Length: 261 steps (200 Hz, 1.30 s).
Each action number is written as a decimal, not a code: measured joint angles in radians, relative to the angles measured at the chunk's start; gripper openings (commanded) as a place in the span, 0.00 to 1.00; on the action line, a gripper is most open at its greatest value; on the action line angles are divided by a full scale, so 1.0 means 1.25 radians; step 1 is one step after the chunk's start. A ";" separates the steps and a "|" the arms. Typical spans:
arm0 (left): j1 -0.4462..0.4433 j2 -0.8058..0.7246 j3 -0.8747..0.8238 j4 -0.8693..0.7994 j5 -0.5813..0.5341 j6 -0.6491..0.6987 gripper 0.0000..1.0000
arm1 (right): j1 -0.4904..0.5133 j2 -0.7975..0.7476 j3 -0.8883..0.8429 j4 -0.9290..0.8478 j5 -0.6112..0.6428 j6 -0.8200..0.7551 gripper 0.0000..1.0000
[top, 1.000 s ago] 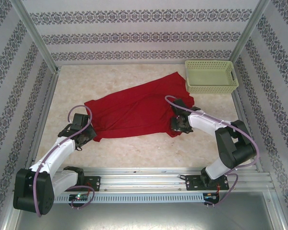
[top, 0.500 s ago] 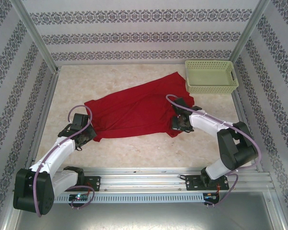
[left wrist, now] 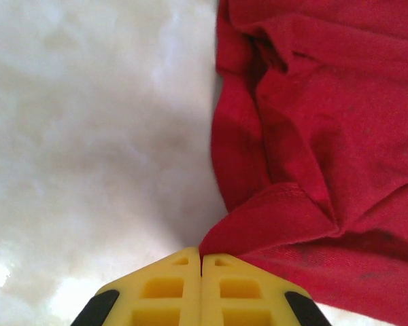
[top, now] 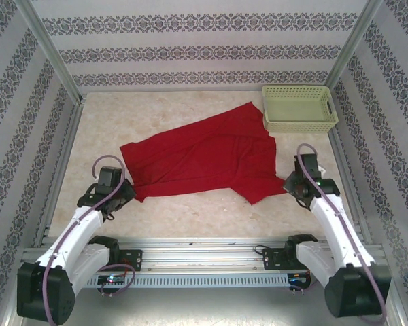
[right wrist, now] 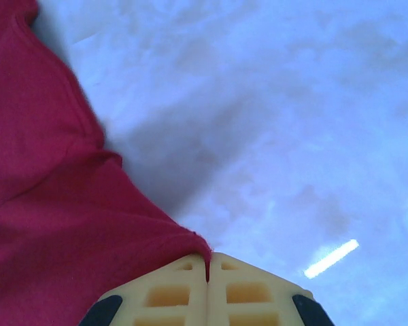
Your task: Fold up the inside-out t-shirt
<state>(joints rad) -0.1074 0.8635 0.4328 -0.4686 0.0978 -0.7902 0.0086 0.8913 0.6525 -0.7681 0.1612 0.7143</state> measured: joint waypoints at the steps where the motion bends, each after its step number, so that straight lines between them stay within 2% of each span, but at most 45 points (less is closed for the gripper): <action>1: 0.000 -0.002 -0.002 -0.002 0.003 -0.001 0.00 | -0.002 -0.002 -0.001 0.000 -0.002 0.001 0.00; 34: -0.007 -0.034 -0.033 -0.065 0.056 -0.021 0.01 | -0.092 -0.029 -0.030 0.001 -0.051 0.021 0.00; 59: -0.044 -0.044 -0.046 -0.106 0.084 -0.022 0.13 | -0.132 0.011 -0.049 0.026 -0.101 0.032 0.00; 105: -0.167 -0.084 -0.044 -0.164 0.078 -0.050 0.39 | -0.136 0.044 -0.053 0.071 -0.133 0.034 0.00; 127: -0.210 -0.121 -0.039 -0.192 0.056 -0.070 0.45 | -0.136 0.046 -0.053 0.083 -0.137 0.034 0.00; 156: -0.249 -0.092 -0.038 -0.196 0.033 -0.089 0.42 | -0.136 0.048 -0.053 0.093 -0.143 0.034 0.00; 193: -0.254 -0.029 -0.038 -0.154 0.001 -0.102 0.32 | -0.136 0.048 -0.053 0.099 -0.143 0.034 0.00; 211: -0.254 0.003 -0.038 -0.126 -0.020 -0.103 0.24 | -0.137 0.048 -0.053 0.099 -0.143 0.034 0.00; 241: -0.254 0.020 -0.041 -0.094 -0.038 -0.098 0.00 | -0.168 0.048 -0.052 0.099 -0.151 0.032 0.00; 261: -0.254 0.000 -0.035 -0.109 -0.042 -0.091 0.00 | -0.187 0.050 -0.044 0.097 -0.161 0.031 0.00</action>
<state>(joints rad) -0.4248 0.8631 0.3885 -0.6052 0.0452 -0.9043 -0.2249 0.9539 0.5980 -0.6472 -0.0402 0.7532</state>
